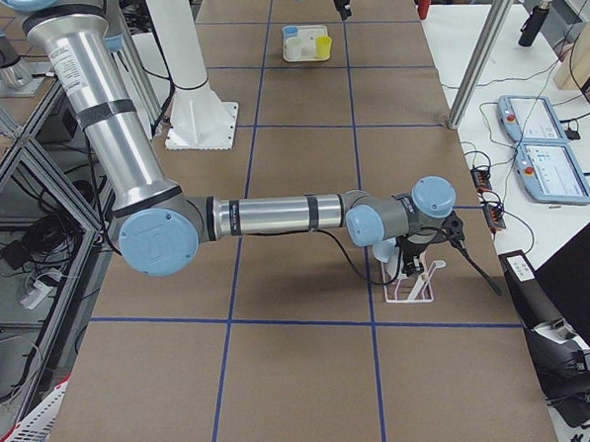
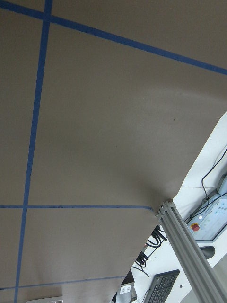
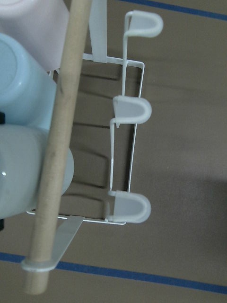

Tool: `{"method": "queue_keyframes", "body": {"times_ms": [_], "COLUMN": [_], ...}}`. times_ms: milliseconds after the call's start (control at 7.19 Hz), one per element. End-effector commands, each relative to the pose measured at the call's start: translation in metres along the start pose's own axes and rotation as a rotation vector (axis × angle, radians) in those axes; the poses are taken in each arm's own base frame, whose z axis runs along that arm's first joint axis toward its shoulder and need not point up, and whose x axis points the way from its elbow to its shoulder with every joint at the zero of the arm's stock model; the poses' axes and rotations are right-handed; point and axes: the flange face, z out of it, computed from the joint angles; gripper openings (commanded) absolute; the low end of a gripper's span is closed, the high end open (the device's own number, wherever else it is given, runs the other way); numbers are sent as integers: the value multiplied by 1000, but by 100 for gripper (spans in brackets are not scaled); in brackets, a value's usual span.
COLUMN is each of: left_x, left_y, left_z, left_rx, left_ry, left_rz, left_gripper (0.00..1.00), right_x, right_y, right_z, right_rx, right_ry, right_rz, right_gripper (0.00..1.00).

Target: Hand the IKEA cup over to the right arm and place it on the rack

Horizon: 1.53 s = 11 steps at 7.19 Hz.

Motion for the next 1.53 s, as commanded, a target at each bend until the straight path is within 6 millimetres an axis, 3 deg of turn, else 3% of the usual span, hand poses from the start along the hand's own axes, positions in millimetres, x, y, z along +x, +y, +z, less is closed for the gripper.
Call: {"method": "queue_keyframes", "body": {"times_ms": [0,139,278,417,696,974,1252,1391], "left_x": [0,0,1,-2,-18,-91,-182,-226], "left_y": [0,0,0,-1,-26,-35,-12,12], "left_z": [0,0,0,-2,-23,-68,-107,-125], "left_rx": [0,-1,-1,1,58,110,84,43], "left_ry": [-1,1,2,-2,-25,-125,-262,-326], "left_rz": [0,0,1,0,20,134,277,324], "left_gripper": [100,100,100,100,100,100,100,100], "right_x": [2,1,1,1,-2,-22,-62,-80], "right_y": [-1,-2,-2,-2,-3,1,27,51], "right_z": [5,5,5,5,-3,-26,-66,-82], "right_rx": [-9,-8,-8,-8,4,25,98,128], "right_ry": [4,3,4,2,-6,-52,-72,-95], "right_rz": [4,6,15,17,14,18,104,176], "right_gripper": [49,69,99,100,100,100,100,100]}}
